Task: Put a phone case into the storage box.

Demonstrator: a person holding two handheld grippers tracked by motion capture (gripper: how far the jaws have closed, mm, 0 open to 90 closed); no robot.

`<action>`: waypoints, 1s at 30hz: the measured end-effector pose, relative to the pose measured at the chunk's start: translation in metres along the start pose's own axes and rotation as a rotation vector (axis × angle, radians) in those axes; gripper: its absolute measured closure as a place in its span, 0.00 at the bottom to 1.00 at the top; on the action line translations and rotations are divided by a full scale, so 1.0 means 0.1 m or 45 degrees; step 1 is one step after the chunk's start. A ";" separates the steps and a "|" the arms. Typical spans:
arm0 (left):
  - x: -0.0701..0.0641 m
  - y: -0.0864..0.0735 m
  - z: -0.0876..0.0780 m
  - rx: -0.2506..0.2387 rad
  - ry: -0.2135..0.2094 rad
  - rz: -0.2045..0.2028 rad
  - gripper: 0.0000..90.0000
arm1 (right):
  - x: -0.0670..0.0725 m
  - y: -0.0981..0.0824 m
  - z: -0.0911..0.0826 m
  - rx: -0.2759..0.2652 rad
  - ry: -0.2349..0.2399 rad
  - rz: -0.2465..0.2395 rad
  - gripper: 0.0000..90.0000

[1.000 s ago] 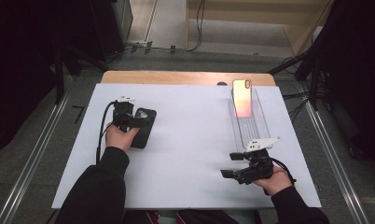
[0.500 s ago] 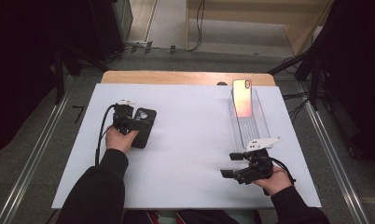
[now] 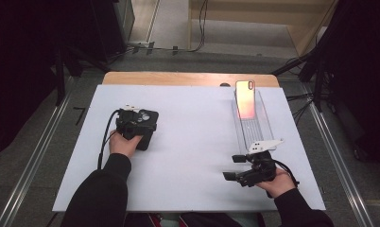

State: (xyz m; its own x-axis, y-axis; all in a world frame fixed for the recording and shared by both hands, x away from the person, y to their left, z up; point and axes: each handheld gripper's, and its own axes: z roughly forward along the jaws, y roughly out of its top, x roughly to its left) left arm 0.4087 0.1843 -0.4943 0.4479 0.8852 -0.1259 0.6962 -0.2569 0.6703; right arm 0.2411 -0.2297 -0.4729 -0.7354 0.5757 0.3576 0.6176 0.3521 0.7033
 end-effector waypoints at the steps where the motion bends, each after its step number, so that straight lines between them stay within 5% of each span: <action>1: 0.01 -0.01 0.01 0.006 -0.005 0.002 0.00 | 0.00 0.00 0.00 0.000 0.000 0.002 0.17; 4: 0.04 -0.04 0.04 0.023 -0.001 -0.008 0.00 | -0.01 0.00 0.00 -0.002 -0.001 0.002 0.17; 16: -0.10 -0.12 0.11 0.013 0.151 0.142 0.00 | 0.00 0.00 0.00 0.000 -0.006 -0.002 0.17; 30: -0.13 -0.15 0.07 -0.028 0.197 0.101 0.11 | 0.00 0.00 0.01 0.008 -0.012 -0.003 0.17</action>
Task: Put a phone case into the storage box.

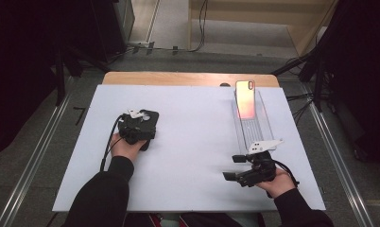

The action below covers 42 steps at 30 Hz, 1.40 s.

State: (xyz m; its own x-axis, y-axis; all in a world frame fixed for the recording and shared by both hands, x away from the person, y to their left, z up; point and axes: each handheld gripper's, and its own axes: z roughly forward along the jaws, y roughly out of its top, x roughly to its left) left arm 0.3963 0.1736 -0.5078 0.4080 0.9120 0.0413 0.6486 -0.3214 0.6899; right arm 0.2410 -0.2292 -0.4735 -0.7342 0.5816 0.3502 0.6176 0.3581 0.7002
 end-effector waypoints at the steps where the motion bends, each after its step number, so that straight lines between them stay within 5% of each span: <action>1: 0.00 0.00 0.00 0.001 0.000 -0.001 0.12 | 0.00 0.00 0.00 -0.001 0.001 -0.001 0.17; 12: 0.04 0.04 -0.04 0.011 -0.008 -0.062 0.15 | 0.00 0.00 0.00 0.000 0.000 -0.006 0.17; 15: 0.07 0.08 -0.10 -0.017 -0.046 -0.112 0.15 | 0.00 0.00 0.00 0.000 -0.001 -0.006 0.17; 23: 0.06 0.21 -0.31 -0.098 -0.120 -0.145 0.16 | 0.00 0.00 0.00 -0.003 -0.003 -0.007 0.17; 31: -0.04 0.26 -0.46 -0.121 -0.195 -0.121 0.16 | 0.05 0.04 0.01 -0.002 -0.013 -0.026 0.17; 42: -0.27 0.24 -0.66 -0.172 -0.253 -0.089 0.16 | 0.08 0.12 -0.02 -0.046 -0.047 0.068 0.17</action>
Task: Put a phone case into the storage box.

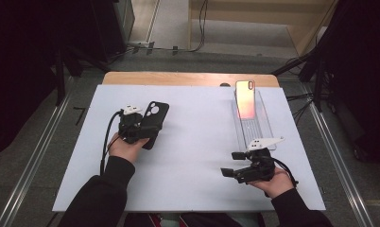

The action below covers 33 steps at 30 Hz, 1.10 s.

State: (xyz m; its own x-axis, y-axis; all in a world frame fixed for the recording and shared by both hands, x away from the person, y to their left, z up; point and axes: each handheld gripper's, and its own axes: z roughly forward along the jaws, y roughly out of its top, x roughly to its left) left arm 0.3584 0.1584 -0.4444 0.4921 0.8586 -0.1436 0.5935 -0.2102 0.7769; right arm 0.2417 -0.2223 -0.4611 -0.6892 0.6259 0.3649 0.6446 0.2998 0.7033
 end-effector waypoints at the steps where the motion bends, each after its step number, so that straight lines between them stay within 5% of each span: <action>1: -0.03 -0.01 -0.01 -0.011 0.001 0.000 0.16 | 0.00 0.01 0.00 -0.004 -0.001 0.008 0.17; 13: -0.35 -0.12 -0.11 -0.062 -0.004 0.062 0.16 | 0.06 0.09 -0.07 -0.073 -0.029 0.062 0.17; 33: -0.80 -0.34 -0.13 -0.141 -0.064 0.069 0.16 | 0.16 0.25 -0.10 -0.157 -0.063 0.175 0.17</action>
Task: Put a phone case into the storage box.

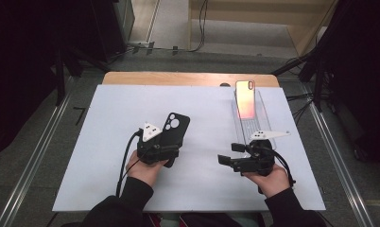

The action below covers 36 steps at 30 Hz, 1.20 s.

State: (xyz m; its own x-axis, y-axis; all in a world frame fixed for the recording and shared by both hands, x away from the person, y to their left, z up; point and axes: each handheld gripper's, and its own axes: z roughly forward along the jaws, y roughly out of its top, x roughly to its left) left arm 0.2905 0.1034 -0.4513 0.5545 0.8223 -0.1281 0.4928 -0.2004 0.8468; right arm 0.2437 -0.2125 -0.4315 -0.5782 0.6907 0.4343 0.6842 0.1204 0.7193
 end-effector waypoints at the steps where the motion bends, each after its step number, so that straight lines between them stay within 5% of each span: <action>1: -0.02 -0.01 0.00 -0.005 0.000 0.004 0.16 | 0.00 0.01 0.00 -0.007 -0.002 0.011 0.17; 12: -0.17 -0.10 -0.01 -0.082 0.001 0.043 0.16 | 0.06 0.15 0.08 -0.038 -0.003 0.054 0.17; 19: -0.25 -0.15 -0.01 -0.142 0.018 0.124 0.16 | 0.11 0.26 0.15 -0.044 -0.026 0.050 0.17; 27: -0.32 -0.20 -0.01 -0.159 -0.010 0.112 0.16 | 0.15 0.37 0.27 -0.032 -0.021 0.034 0.17; 36: -0.37 -0.21 -0.06 -0.211 -0.032 0.105 0.16 | 0.13 0.47 0.38 -0.055 0.028 0.089 0.17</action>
State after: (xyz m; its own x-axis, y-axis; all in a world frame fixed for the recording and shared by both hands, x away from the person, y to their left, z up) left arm 0.2552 0.0802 -0.4611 0.6064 0.7925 -0.0658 0.3290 -0.1747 0.9280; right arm 0.2854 -0.1703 -0.4126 -0.5396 0.6802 0.4961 0.7040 0.0413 0.7090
